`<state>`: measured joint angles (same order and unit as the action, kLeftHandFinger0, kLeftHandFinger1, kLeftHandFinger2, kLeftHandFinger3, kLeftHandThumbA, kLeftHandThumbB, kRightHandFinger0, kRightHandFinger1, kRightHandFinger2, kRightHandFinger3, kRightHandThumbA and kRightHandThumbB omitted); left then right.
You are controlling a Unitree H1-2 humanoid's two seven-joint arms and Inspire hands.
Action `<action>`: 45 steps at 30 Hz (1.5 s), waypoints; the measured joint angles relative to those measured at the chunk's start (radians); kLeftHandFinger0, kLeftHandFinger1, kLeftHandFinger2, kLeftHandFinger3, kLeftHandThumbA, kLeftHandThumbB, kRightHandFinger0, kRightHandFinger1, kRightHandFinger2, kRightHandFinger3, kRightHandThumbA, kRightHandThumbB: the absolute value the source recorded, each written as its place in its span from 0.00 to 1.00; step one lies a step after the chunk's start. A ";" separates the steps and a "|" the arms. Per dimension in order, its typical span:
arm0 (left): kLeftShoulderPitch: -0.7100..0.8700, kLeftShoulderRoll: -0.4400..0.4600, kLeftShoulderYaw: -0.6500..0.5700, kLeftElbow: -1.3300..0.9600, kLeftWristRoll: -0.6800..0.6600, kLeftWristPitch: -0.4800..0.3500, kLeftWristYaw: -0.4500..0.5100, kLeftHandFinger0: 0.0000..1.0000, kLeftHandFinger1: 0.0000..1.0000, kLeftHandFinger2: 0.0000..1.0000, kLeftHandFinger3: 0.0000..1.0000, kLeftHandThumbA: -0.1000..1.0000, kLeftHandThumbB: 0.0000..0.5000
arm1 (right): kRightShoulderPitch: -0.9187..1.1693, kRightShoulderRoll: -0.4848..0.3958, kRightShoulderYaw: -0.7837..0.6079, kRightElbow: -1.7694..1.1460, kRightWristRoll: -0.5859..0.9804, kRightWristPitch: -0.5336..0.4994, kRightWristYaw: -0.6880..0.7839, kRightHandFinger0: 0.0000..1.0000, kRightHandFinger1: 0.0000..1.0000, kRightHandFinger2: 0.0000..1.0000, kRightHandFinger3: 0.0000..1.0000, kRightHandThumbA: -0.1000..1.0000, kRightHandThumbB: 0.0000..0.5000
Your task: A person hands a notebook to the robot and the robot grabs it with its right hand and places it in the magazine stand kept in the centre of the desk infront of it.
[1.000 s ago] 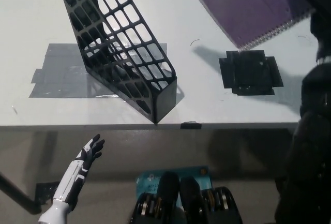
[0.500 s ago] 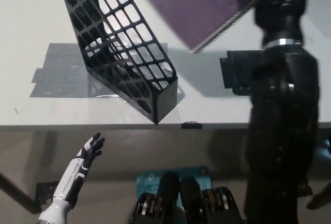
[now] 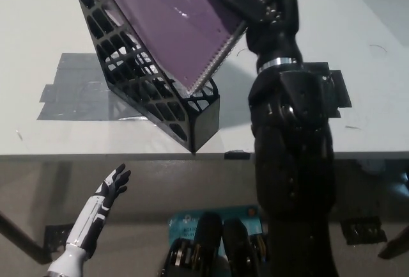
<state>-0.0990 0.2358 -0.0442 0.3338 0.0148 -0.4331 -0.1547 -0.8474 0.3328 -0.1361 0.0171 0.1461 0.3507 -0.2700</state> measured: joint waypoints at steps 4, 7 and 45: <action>0.000 0.000 0.000 0.000 -0.002 0.000 -0.005 1.00 1.00 1.00 1.00 1.00 1.00 | 0.000 0.002 0.000 0.040 -0.003 -0.030 -0.007 0.00 0.00 0.00 0.00 0.93 0.00; 0.000 0.000 0.000 0.000 -0.002 0.000 -0.006 1.00 1.00 1.00 1.00 1.00 1.00 | -0.001 0.003 0.000 0.058 -0.004 -0.048 -0.013 0.00 0.00 0.00 0.00 0.94 0.00; -0.011 0.000 0.000 -0.004 -0.015 0.001 -0.007 1.00 1.00 1.00 1.00 1.00 1.00 | -0.029 -0.145 0.270 0.196 -0.183 -0.247 0.083 1.00 1.00 1.00 1.00 1.00 0.79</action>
<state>-0.1099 0.2356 -0.0439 0.3301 -0.0001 -0.4320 -0.1620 -0.8765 0.1878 0.1337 0.2134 -0.0372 0.1037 -0.1871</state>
